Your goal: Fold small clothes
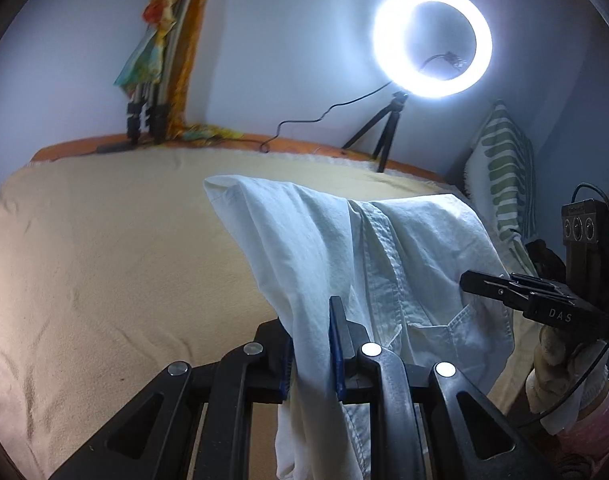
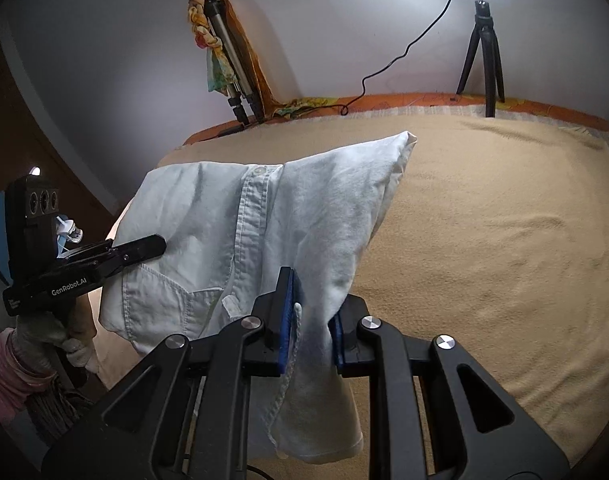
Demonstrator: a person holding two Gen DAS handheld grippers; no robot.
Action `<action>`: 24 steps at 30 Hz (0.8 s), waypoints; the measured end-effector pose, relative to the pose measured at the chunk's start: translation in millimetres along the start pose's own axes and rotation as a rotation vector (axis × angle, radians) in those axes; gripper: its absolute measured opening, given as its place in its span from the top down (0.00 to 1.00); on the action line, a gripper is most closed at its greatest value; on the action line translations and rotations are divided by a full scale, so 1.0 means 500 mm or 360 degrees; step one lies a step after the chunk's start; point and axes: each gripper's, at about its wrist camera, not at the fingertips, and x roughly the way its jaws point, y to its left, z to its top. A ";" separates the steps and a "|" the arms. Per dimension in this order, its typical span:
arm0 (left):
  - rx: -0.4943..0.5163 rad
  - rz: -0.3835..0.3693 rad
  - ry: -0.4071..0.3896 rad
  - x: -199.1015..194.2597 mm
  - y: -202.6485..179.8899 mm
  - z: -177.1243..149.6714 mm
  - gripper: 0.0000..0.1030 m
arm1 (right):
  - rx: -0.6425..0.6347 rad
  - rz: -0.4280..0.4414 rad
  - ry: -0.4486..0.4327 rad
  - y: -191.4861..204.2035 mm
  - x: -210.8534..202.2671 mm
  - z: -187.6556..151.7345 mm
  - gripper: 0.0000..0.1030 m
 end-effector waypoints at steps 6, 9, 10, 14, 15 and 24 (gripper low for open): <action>0.0069 -0.0080 -0.0065 0.007 -0.081 0.012 0.87 | -0.0016 -0.0090 -0.0082 -0.011 -0.080 0.013 0.83; 0.0094 -0.0122 -0.0071 0.024 -0.118 0.017 0.87 | -0.0014 -0.0132 -0.0107 -0.029 -0.111 0.012 0.83; 0.0098 -0.0135 -0.0071 0.031 -0.128 0.018 0.87 | -0.0011 -0.0144 -0.0116 -0.036 -0.120 0.013 0.83; 0.0147 -0.0170 -0.0075 0.060 -0.176 0.028 0.87 | 0.0004 -0.0196 -0.0140 -0.070 -0.152 0.016 0.83; 0.0162 -0.0180 -0.0076 0.069 -0.190 0.032 0.87 | 0.0007 -0.0209 -0.0146 -0.078 -0.158 0.017 0.83; 0.0190 -0.0255 -0.0057 0.175 -0.270 0.090 0.87 | 0.0047 -0.0310 -0.0182 -0.179 -0.181 0.049 0.84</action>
